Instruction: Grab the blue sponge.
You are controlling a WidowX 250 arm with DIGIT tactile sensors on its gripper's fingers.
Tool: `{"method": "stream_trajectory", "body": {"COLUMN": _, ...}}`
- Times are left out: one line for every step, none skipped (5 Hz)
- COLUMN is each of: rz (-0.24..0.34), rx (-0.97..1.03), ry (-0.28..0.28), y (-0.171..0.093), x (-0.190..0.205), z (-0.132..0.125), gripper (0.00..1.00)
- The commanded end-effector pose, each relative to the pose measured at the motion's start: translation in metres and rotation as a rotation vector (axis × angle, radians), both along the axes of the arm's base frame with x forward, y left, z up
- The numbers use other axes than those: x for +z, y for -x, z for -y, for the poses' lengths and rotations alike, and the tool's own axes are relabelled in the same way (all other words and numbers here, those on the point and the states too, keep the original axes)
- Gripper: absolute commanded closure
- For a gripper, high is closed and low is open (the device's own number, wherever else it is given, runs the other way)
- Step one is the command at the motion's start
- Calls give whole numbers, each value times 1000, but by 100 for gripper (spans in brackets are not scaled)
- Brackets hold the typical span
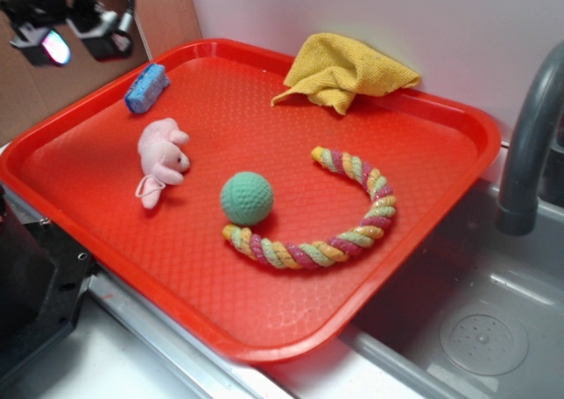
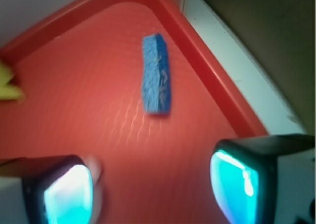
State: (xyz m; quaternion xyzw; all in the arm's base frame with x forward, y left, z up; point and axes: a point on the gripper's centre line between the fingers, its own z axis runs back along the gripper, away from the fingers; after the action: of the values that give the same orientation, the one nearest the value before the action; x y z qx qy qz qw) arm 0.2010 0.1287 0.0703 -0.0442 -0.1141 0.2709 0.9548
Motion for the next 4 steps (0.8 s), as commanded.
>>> {"method": "stream_trajectory", "body": {"rz": -28, "rx": 12, "ry": -31, "y": -38, "x": -40, "z": -23, "gripper": 0}}
{"method": "stream_trajectory", "body": {"rz": -34, "rx": -12, "ry": -37, "y": -44, "x": -51, "z": -18, "gripper": 0}}
{"method": "stream_trajectory", "body": {"rz": -58, "rx": -24, "ry": -45, "y": -33, "x": -65, "z": -14, "gripper": 12}}
{"method": "stream_trajectory", "body": {"rz": -75, "rx": -12, "ry": -46, "y": -14, "x": -61, "z": -16, "gripper": 100}}
